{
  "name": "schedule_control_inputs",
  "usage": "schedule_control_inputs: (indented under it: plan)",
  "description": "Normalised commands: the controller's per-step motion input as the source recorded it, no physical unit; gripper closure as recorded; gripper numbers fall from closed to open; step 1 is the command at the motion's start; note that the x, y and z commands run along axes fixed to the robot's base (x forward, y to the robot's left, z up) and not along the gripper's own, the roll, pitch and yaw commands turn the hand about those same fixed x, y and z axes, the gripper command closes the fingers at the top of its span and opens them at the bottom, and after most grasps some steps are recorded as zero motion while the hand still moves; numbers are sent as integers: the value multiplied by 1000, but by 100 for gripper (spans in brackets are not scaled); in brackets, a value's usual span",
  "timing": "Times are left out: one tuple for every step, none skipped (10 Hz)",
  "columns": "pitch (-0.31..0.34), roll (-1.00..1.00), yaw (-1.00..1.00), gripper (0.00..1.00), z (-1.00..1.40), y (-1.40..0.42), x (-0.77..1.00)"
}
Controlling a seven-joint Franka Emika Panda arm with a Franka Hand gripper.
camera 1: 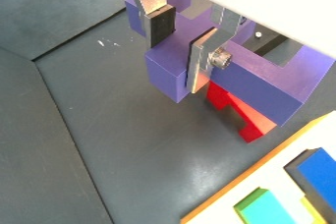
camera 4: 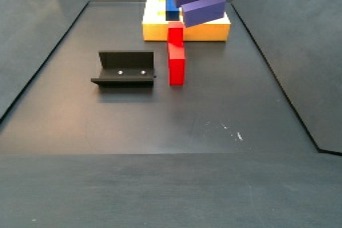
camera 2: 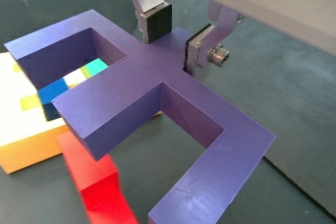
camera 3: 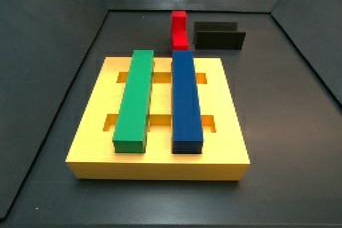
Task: Pick up the purple object. Move up. Place the purple object on the fixture. Regrasp the purple object. Move to above the board. Insert the purple object.
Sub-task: Place the purple object on the fixture.
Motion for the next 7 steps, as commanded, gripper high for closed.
schedule_control_inputs:
  plan:
    - [-9,-617,-20,100,-43,166,143]
    - [0,-34,0,100,0,0,0]
    - [117,0,-14,100,-26,-114,49]
    - [320,-49,66,100,3,0,306]
    - [543,-260,320,100,160,0,500]
    - [586,-243,400,100,231,-80,466]
    - [586,-251,443,100,223,-186,466]
